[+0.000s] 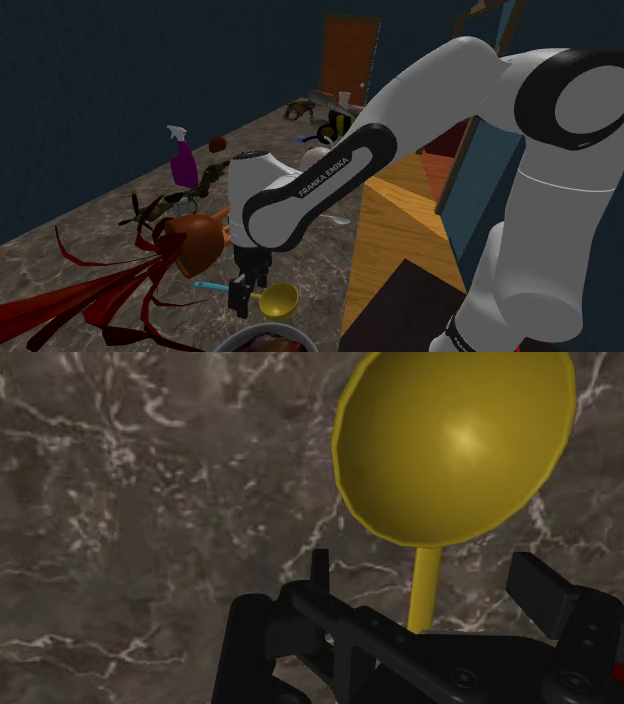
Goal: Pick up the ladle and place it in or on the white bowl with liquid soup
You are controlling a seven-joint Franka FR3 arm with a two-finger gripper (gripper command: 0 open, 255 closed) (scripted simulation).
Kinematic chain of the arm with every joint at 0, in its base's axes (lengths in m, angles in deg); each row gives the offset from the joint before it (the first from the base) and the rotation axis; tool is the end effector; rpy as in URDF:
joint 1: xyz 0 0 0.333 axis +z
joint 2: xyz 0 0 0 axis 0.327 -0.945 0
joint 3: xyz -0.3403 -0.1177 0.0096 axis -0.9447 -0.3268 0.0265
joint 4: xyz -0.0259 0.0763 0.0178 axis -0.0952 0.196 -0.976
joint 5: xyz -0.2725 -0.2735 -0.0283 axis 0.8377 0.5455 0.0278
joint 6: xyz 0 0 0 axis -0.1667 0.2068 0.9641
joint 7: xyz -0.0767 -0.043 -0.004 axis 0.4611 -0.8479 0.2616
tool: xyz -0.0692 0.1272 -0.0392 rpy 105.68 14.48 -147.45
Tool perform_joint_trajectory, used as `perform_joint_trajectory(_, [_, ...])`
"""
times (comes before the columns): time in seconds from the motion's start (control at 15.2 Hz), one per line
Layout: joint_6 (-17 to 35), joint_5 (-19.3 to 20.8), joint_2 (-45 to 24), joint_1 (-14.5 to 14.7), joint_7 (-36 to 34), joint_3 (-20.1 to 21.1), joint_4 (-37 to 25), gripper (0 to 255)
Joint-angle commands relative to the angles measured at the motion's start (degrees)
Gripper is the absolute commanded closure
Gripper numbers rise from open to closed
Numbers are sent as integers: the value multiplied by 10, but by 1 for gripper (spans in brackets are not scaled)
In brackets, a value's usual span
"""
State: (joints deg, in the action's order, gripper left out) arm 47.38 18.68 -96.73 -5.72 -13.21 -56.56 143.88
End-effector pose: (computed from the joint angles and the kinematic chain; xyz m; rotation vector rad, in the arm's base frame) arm 0.4300 0.3024 0.3023 -2.9205 -0.6950 0.1740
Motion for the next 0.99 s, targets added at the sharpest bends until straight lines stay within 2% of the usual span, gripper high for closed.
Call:
perform_joint_trajectory(0.0, [0,0,0,0,0,0,0,0])
perform_joint_trajectory(0.07, [0,0,0,0,0,0,0,0])
perform_joint_trajectory(0.13, [0,0,0,0,0,0,0,255])
perform_joint_trajectory(0.73, [0,0,0,0,0,0,0,255])
perform_joint_trajectory(0.92, [-22,-5,17,-2,1,1,-6,255])
